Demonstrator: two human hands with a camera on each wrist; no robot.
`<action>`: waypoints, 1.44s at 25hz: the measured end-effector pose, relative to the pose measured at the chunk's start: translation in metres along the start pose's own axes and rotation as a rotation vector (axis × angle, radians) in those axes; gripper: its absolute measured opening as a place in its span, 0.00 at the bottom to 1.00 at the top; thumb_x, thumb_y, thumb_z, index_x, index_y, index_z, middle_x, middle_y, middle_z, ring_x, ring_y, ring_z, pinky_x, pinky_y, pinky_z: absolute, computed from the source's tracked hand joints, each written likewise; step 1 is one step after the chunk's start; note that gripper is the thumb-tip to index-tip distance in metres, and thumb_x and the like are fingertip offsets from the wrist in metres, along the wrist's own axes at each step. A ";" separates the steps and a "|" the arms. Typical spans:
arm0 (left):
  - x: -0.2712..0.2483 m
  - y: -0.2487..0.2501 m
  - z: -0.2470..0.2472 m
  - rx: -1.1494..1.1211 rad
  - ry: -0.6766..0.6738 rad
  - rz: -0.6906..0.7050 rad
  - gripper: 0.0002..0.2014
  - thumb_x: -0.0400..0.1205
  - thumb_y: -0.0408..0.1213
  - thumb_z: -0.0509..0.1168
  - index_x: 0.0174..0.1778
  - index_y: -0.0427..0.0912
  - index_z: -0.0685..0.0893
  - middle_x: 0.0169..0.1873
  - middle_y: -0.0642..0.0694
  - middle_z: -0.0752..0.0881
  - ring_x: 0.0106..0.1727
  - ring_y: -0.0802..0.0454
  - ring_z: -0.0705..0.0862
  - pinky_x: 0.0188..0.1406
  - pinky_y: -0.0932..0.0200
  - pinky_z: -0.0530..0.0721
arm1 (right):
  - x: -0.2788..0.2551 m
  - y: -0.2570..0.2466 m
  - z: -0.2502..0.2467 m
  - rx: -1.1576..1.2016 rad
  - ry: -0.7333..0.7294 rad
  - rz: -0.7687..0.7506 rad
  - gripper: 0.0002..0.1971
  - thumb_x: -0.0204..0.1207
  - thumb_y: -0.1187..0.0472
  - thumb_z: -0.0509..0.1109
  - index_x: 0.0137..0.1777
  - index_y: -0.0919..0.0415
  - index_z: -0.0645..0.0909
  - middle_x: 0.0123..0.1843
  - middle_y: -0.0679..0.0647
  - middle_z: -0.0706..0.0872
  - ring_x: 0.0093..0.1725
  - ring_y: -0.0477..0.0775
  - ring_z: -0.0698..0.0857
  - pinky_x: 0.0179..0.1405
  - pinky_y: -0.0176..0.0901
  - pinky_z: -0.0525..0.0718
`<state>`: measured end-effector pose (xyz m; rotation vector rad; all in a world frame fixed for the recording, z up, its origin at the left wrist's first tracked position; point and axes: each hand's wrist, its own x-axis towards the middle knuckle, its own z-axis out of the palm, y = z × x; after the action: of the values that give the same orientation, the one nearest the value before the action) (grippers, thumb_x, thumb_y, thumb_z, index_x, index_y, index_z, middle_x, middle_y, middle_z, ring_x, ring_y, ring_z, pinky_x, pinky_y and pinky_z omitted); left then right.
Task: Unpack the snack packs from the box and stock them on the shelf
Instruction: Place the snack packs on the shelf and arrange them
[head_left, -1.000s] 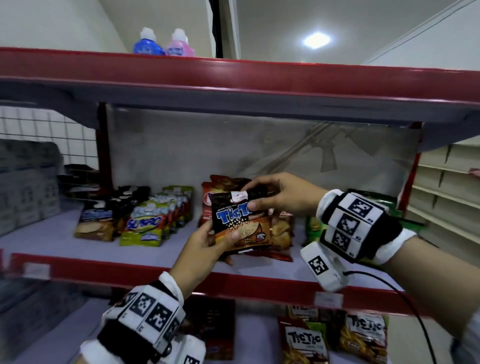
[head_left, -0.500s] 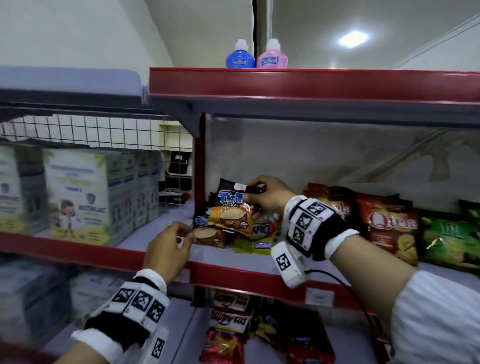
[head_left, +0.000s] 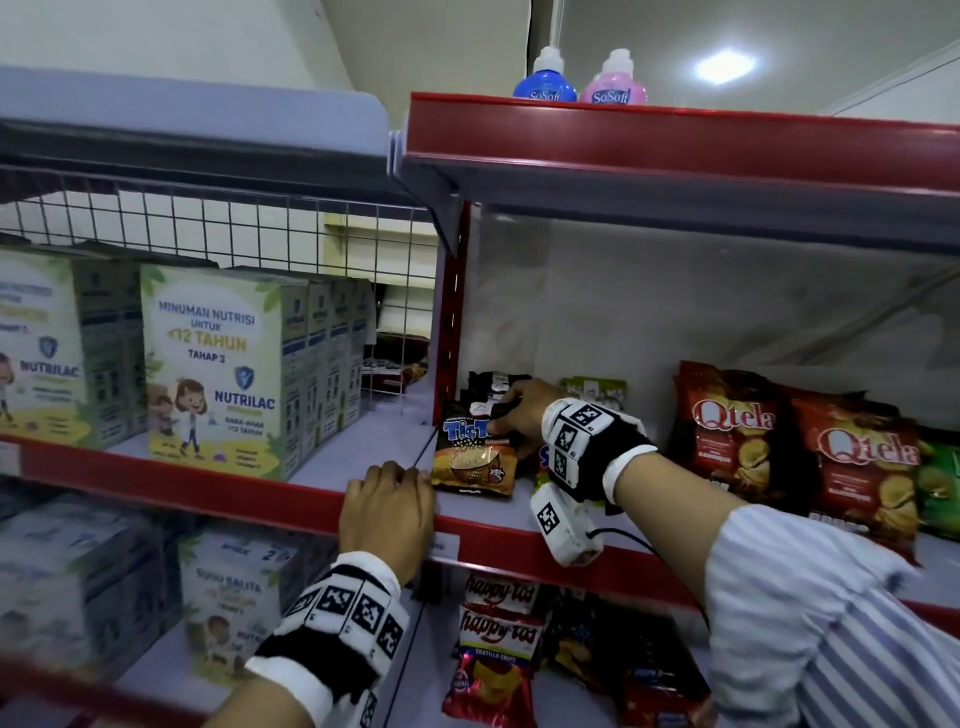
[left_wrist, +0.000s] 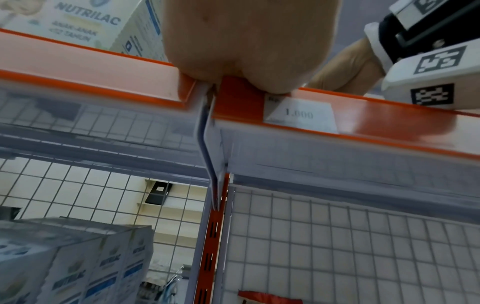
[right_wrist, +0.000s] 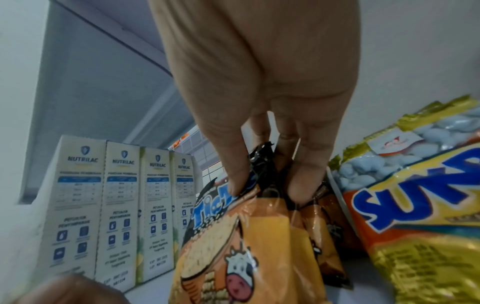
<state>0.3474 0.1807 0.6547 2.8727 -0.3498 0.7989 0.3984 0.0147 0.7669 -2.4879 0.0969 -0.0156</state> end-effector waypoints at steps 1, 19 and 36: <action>-0.001 -0.001 -0.001 0.056 -0.020 0.008 0.22 0.76 0.37 0.48 0.35 0.37 0.88 0.30 0.39 0.86 0.33 0.38 0.85 0.31 0.51 0.80 | -0.002 -0.003 0.001 -0.100 0.024 -0.007 0.26 0.72 0.59 0.77 0.67 0.66 0.76 0.66 0.64 0.81 0.62 0.66 0.84 0.61 0.57 0.83; 0.000 0.016 -0.001 -0.479 0.247 -0.165 0.11 0.85 0.43 0.60 0.58 0.44 0.82 0.56 0.42 0.82 0.62 0.42 0.77 0.62 0.48 0.62 | -0.054 0.041 -0.018 0.392 0.450 -0.344 0.06 0.76 0.64 0.71 0.52 0.60 0.81 0.39 0.53 0.83 0.42 0.50 0.83 0.44 0.40 0.82; -0.162 0.239 0.086 -0.861 -0.158 -0.079 0.15 0.86 0.48 0.55 0.35 0.52 0.78 0.24 0.49 0.82 0.27 0.47 0.81 0.30 0.47 0.82 | -0.227 0.326 0.030 0.408 0.375 -0.284 0.03 0.79 0.59 0.69 0.45 0.56 0.84 0.40 0.52 0.87 0.39 0.43 0.83 0.38 0.28 0.77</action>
<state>0.1928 -0.0364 0.5136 2.1135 -0.4539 0.2855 0.1516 -0.2090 0.5480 -2.0455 -0.0953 -0.5656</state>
